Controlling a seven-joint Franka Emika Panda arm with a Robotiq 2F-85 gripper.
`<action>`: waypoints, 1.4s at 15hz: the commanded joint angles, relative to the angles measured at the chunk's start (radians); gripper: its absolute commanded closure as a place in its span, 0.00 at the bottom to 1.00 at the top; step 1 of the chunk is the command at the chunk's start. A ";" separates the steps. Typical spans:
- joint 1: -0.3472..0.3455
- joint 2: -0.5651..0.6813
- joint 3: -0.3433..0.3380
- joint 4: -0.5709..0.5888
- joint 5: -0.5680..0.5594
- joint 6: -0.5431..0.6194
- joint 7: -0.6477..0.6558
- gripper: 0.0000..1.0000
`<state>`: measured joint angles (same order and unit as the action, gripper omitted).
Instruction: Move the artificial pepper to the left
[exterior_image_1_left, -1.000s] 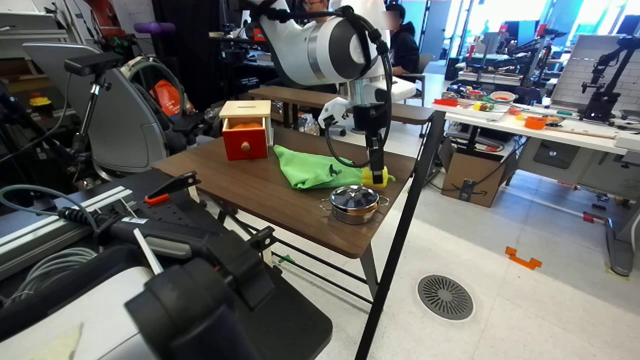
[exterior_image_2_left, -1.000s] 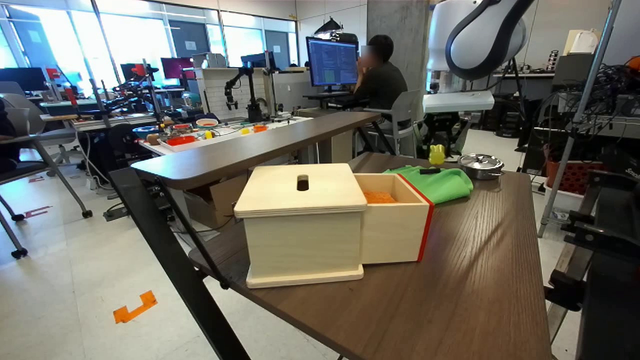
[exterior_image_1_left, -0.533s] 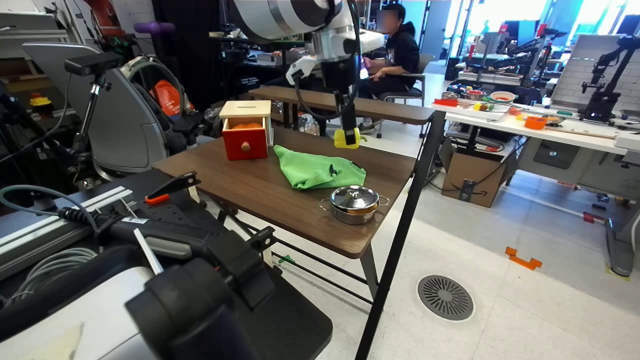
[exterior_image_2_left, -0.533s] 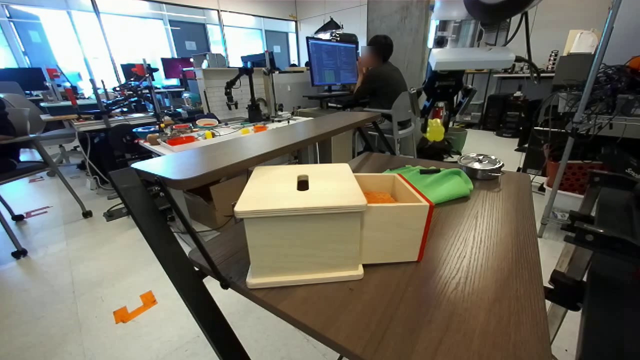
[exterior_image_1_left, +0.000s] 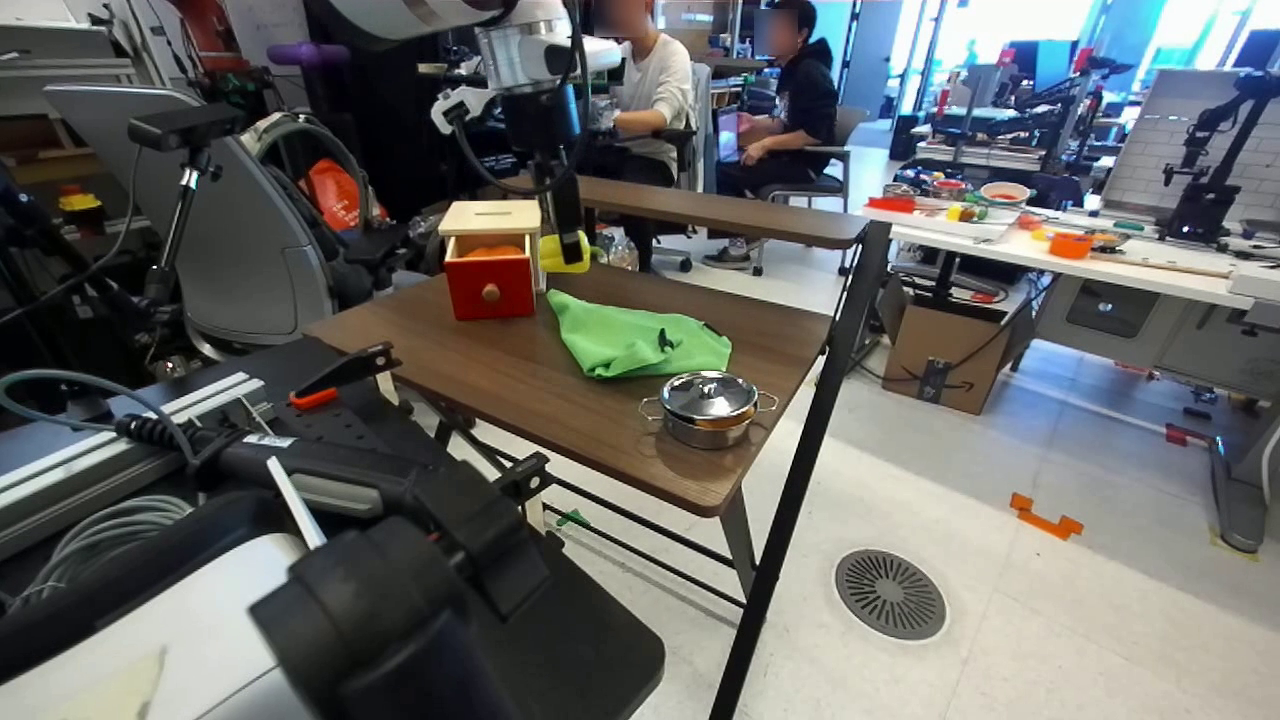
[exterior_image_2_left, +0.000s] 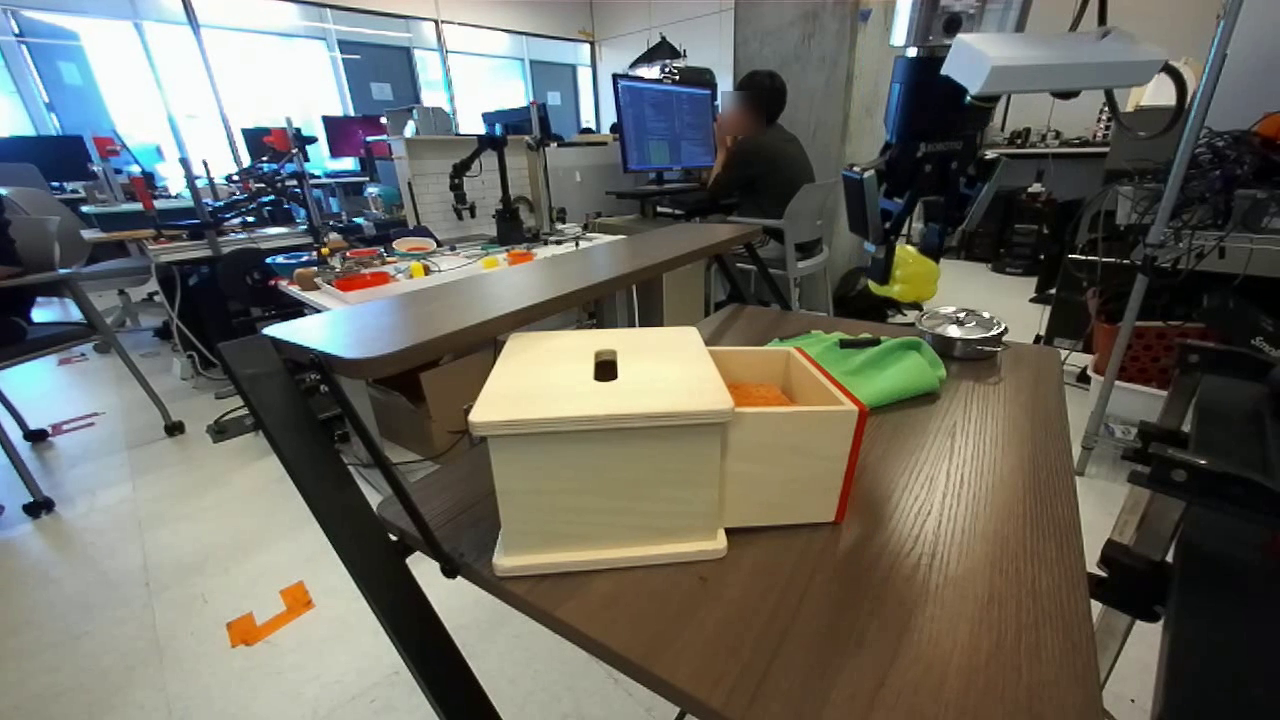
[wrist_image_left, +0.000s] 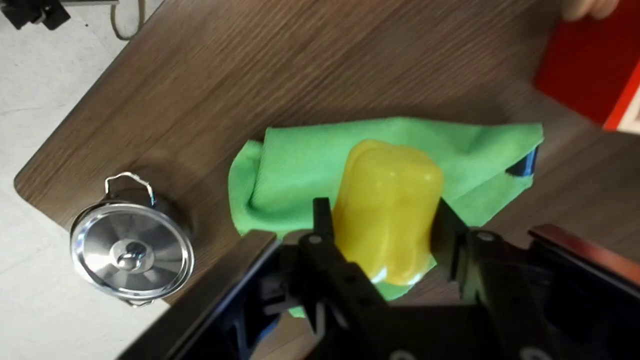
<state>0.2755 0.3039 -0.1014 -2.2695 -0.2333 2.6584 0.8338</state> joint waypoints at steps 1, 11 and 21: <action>-0.006 -0.003 0.058 -0.070 0.006 0.069 -0.046 0.77; 0.003 0.069 0.077 -0.166 0.023 0.141 -0.125 0.77; 0.049 0.176 -0.016 -0.154 0.032 0.264 -0.125 0.25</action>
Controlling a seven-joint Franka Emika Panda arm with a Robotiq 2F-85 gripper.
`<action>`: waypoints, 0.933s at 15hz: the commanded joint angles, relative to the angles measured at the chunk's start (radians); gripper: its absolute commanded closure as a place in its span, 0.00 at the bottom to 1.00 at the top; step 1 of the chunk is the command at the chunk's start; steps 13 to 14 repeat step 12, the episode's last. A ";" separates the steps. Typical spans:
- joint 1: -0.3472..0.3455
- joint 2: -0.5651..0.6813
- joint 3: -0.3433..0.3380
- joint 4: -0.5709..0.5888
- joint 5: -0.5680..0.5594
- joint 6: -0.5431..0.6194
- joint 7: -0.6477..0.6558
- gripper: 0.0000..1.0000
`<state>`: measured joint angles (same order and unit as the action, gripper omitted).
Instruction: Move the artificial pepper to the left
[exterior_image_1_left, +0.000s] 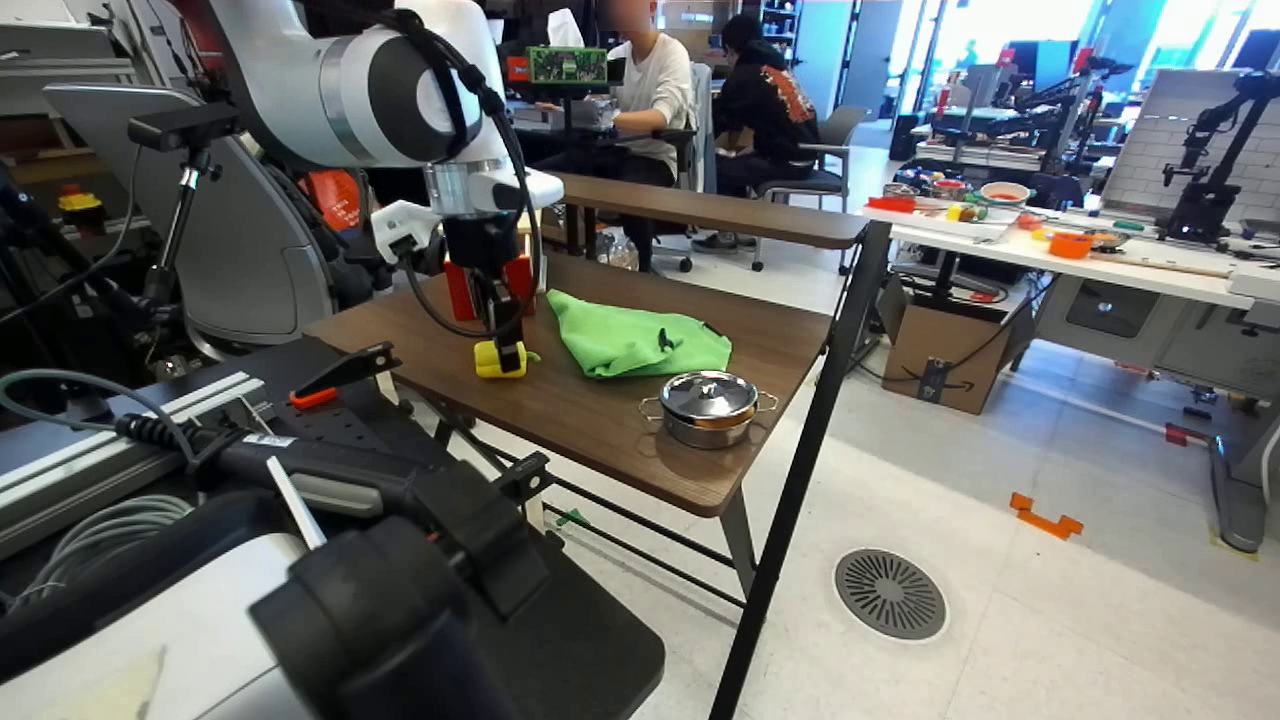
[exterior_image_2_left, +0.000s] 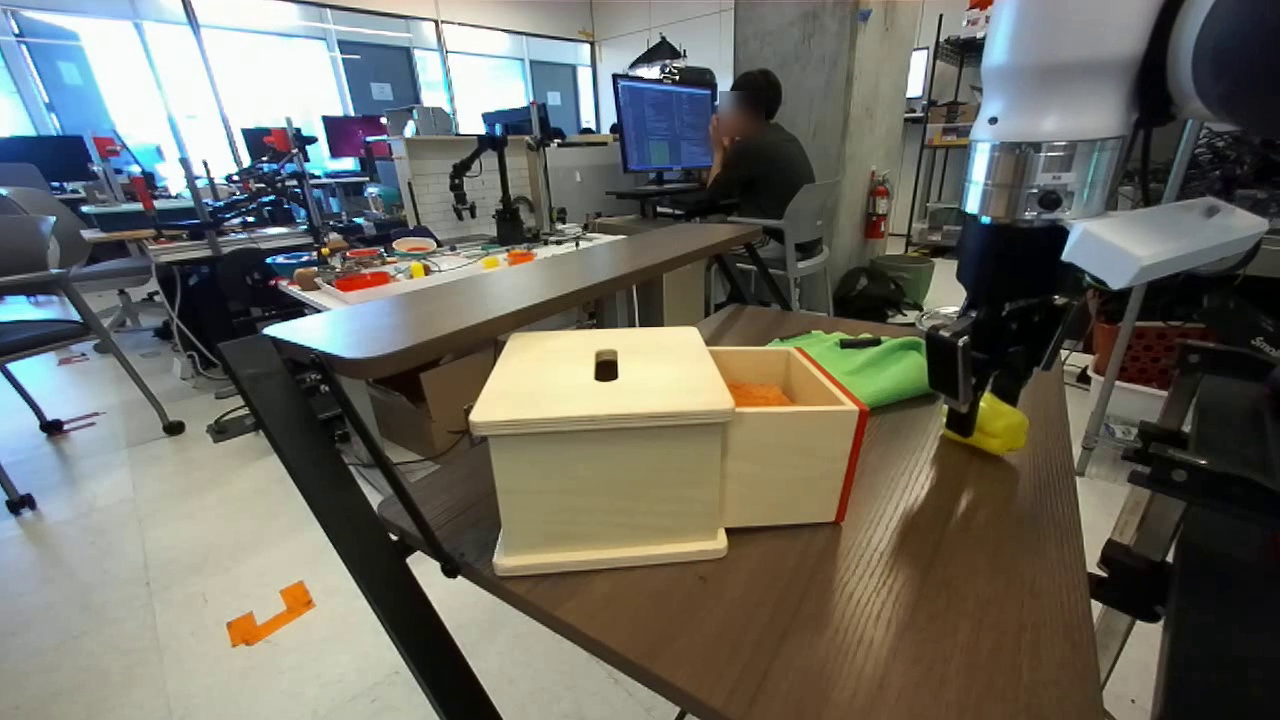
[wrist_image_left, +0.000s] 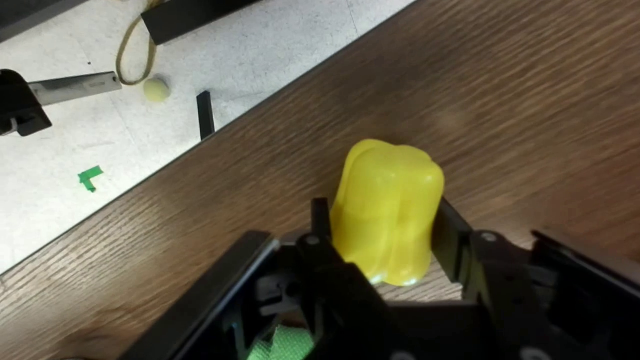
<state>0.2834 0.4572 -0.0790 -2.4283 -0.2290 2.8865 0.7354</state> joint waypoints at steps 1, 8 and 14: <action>0.045 0.018 -0.043 0.001 0.031 0.036 -0.028 0.19; 0.087 -0.141 -0.081 -0.074 0.036 0.052 -0.018 0.00; 0.074 -0.150 -0.063 -0.053 0.013 0.020 -0.033 0.00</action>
